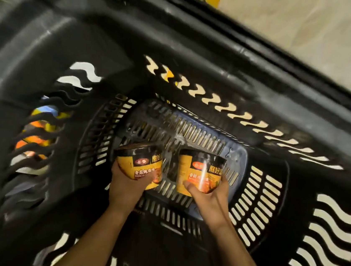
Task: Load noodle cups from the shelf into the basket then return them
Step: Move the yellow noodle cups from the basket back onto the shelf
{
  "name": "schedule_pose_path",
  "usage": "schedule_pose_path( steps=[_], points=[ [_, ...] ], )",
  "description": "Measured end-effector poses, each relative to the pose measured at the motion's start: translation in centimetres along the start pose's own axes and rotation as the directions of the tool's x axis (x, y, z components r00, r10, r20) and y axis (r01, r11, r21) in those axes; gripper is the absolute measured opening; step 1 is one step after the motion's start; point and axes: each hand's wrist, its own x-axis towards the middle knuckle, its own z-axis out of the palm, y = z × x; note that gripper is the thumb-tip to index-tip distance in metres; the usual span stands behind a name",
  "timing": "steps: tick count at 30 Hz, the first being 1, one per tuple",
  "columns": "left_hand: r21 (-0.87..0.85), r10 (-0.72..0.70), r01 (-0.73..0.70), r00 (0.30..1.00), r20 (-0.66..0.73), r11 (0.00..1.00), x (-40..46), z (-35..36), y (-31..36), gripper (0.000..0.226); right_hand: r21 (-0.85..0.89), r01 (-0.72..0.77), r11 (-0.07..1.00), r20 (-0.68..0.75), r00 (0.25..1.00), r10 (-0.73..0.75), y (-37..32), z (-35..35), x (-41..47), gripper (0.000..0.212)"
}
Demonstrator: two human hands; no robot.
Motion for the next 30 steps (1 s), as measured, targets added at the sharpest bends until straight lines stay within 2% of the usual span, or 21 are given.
schedule_pose_path(
  steps=[4,8,11,13,16,17,18,21,24,25,27,30],
  points=[
    [-0.111,-0.081,0.084,0.996,0.030,0.990,-5.3,-2.1,3.7,0.086,0.122,-0.049,0.991,0.032,0.998,0.045,-4.0,-2.5,-6.6,0.066],
    [-0.196,-0.099,0.113,0.992,0.079,0.974,-12.2,-5.2,8.1,0.089,0.209,-0.092,0.974,-0.011,0.995,0.096,-8.4,-5.7,-14.3,0.066],
    [-0.245,-0.085,0.104,0.992,0.090,0.964,-18.1,-8.2,11.7,0.101,0.280,-0.088,0.956,-0.029,0.995,0.100,-11.7,-7.6,-20.0,0.085],
    [-0.280,-0.044,0.071,0.994,0.104,0.957,-22.3,-10.1,13.8,0.102,0.321,-0.075,0.944,-0.025,0.996,0.087,-13.6,-8.9,-23.8,0.091],
    [-0.320,0.024,-0.001,0.997,0.067,0.947,-28.5,-13.0,16.7,0.076,0.344,-0.037,0.938,-0.036,0.998,0.053,-17.0,-10.8,-29.7,0.099],
    [-0.337,0.042,-0.019,0.997,0.062,0.941,-30.7,-14.1,17.7,0.074,0.356,-0.015,0.934,-0.036,0.999,0.030,-18.2,-11.4,-31.8,0.101],
    [-0.360,0.076,-0.049,0.995,0.062,0.932,-32.8,-15.1,18.7,0.077,0.370,0.012,0.929,-0.039,0.999,0.003,-19.3,-12.0,-33.7,0.100],
    [-0.439,0.173,-0.122,0.982,0.077,0.890,-38.8,-17.9,20.9,0.106,0.421,0.078,0.904,-0.020,0.997,-0.077,-21.9,-14.0,-38.9,0.087],
    [-0.523,0.246,-0.179,0.967,0.061,0.833,-43.6,-20.8,22.8,0.079,0.466,0.133,0.875,-0.035,0.991,-0.132,-24.2,-15.4,-43.2,0.085],
    [-0.563,0.273,-0.192,0.960,0.062,0.804,-44.8,-21.6,23.3,0.077,0.486,0.154,0.860,-0.041,0.987,-0.154,-24.9,-15.8,-44.6,0.080],
    [-0.633,0.342,-0.209,0.935,0.094,0.746,-47.5,-23.5,24.1,0.092,0.521,0.194,0.831,-0.047,0.979,-0.198,-26.1,-16.3,-47.2,0.072],
    [-0.711,0.476,-0.278,0.875,0.090,0.646,-51.4,-26.5,24.7,0.097,0.568,0.268,0.778,-0.090,0.960,-0.265,-28.0,-16.7,-50.6,0.071]
  ],
)
